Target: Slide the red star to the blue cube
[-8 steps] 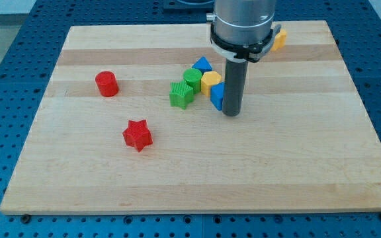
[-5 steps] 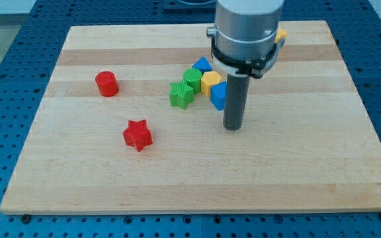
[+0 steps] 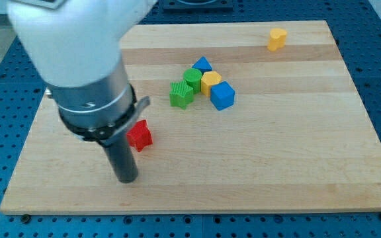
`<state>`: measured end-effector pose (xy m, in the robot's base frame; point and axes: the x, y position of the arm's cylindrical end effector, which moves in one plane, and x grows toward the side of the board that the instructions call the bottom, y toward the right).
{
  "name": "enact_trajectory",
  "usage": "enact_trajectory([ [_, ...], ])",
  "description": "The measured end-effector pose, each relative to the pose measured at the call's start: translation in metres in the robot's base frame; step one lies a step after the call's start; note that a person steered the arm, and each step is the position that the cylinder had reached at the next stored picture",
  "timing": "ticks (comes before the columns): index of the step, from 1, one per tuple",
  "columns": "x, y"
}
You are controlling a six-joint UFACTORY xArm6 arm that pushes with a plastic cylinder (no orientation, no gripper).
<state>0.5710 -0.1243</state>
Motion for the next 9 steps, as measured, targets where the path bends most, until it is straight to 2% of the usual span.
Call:
enact_trajectory([
  [2,-0.058,-0.03],
  [3,-0.065,-0.033],
  [7,-0.05,-0.024],
  [9,-0.058,-0.024],
])
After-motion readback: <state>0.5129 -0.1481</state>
